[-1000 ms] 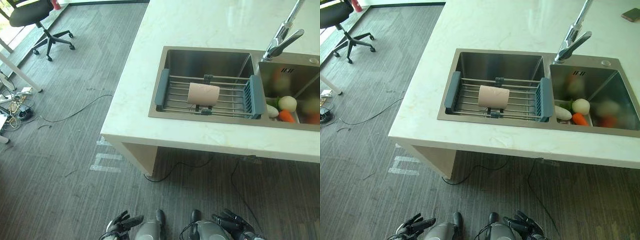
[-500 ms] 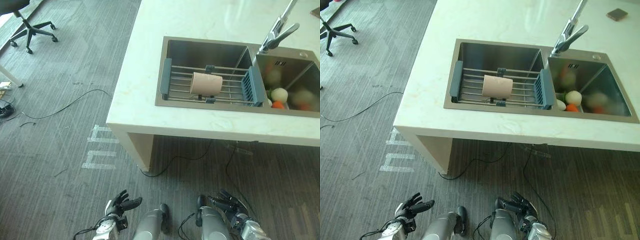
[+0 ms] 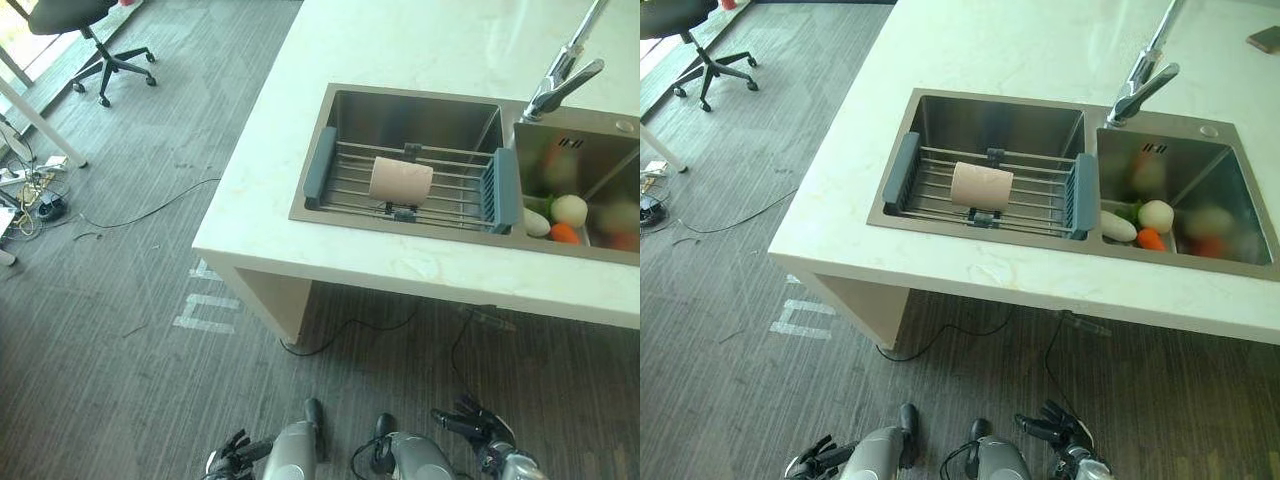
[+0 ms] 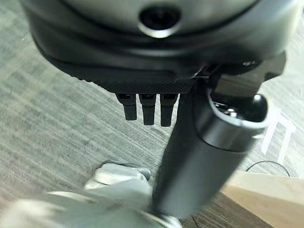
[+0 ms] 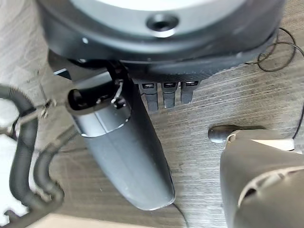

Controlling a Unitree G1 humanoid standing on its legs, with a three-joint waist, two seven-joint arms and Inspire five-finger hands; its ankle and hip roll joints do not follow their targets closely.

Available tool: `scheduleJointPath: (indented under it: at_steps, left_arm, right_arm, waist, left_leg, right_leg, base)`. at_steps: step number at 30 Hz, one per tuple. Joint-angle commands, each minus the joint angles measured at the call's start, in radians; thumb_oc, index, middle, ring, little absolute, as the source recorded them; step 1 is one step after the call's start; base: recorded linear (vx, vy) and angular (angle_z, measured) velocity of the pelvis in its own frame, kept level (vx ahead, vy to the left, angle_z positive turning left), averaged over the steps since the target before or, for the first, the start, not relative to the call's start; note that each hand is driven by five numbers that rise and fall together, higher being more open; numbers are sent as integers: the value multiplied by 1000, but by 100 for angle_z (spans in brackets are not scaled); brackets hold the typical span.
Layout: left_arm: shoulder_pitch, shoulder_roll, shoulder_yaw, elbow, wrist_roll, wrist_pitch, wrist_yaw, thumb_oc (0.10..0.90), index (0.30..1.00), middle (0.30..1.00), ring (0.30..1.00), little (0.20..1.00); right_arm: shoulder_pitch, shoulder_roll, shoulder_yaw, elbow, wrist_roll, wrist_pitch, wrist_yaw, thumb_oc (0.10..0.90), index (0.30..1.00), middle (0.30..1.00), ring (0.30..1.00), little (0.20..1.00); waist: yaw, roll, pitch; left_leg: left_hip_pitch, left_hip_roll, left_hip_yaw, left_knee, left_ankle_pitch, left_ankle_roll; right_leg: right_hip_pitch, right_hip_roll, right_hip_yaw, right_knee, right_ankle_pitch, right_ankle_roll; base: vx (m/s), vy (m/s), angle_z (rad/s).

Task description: Place the dishes in the dishwasher.

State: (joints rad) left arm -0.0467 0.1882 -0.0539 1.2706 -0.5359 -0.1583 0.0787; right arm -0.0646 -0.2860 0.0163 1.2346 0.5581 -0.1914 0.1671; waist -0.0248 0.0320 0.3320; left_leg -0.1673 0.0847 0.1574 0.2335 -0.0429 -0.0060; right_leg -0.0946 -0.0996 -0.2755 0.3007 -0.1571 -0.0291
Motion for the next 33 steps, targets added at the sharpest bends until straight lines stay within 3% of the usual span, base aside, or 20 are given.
scheduleJointPath:
  at_steps: [1,5,8,14,17,18,21,24,27,29,33]
  left_arm:
    - [0,1,-13,-23,-3,-55,7,800,900,900,900,900]
    - [6,-1,-4,-47,-17,-113,16,800,900,900,900,900]
    - [11,5,8,-84,-51,-191,31,800,900,900,900,900]
    - [53,58,152,-249,-225,-383,155,800,900,900,900,900]
    - [82,129,264,-347,-151,-504,295,800,900,900,900,900]
    - [94,186,330,-407,-44,-575,405,800,900,900,900,900]
    - [107,296,421,-515,95,-624,502,800,900,900,900,900]
    - [105,452,506,-684,254,-605,585,800,900,900,900,900]
    - [59,627,563,-818,353,-585,570,800,900,900,900,900]
    - [10,732,566,-933,371,-567,473,800,900,900,900,900]
    - [-115,835,476,-1134,316,-481,240,800,900,900,900,900]
  right_arm:
    - [8,-21,1,-16,10,-46,33,800,900,900,900,900]
    - [10,-12,3,-12,18,-61,33,800,900,900,900,900]
    - [17,-12,0,-23,32,-69,24,800,900,900,900,900]
    - [37,-40,-45,-32,25,-59,28,800,900,900,900,900]
    - [53,-60,-76,-35,16,-61,46,800,900,900,900,900]
    - [58,-72,-87,-28,26,-67,57,800,900,900,900,900]
    - [69,-75,-94,-15,37,-79,61,800,900,900,900,900]
    - [96,-61,-86,-9,36,-94,48,800,900,900,900,900]
    - [106,-47,-67,-21,44,-90,23,800,900,900,900,900]
    - [110,-42,-52,-49,48,-69,3,800,900,900,900,900]
    - [109,-34,-37,-72,54,-47,-12,800,900,900,900,900]
  waist:
    - [9,19,-47]
    - [11,23,-65]
    - [4,25,-69]
    - [13,34,-85]
    - [17,40,-95]
    - [19,47,-97]
    - [25,58,-101]
    - [28,69,-118]
    - [25,77,-134]
    - [18,80,-144]
    - [-2,80,-158]
  left_leg:
    - [8,3,-36,66,-169,-32]
    - [13,-2,-31,66,-187,-29]
    - [18,-4,-26,66,-196,-23]
    - [24,-10,-31,66,-211,-21]
    - [22,-6,-27,66,-212,-21]
    - [18,-3,-29,66,-208,-21]
    - [16,-1,-31,66,-208,-22]
    - [20,-2,-25,66,-214,-21]
    - [27,2,-15,66,-218,-26]
    - [33,4,-4,66,-222,-28]
    - [50,10,20,66,-233,-29]
  right_leg:
    - [23,-37,-10,-1,-113,75]
    - [16,-46,-2,-1,-111,85]
    - [14,-44,13,-1,-113,85]
    - [11,-52,20,-1,-123,91]
    - [6,-54,26,-1,-128,93]
    - [2,-53,28,-1,-129,90]
    - [1,-55,30,-1,-134,88]
    - [6,-60,28,-1,-139,94]
    - [14,-63,25,-1,-142,98]
    - [18,-64,26,-1,-142,101]
    - [25,-63,30,-1,-143,108]
  base:
    - [27,78,-16]
    - [70,54,-9]
    - [71,42,-4]
    - [81,13,-10]
    - [55,-11,-7]
    - [3,-2,-13]
    - [7,-1,-11]
    - [5,-1,-3]
    - [5,-3,1]
    - [4,-39,-1]
    - [1,-55,-3]
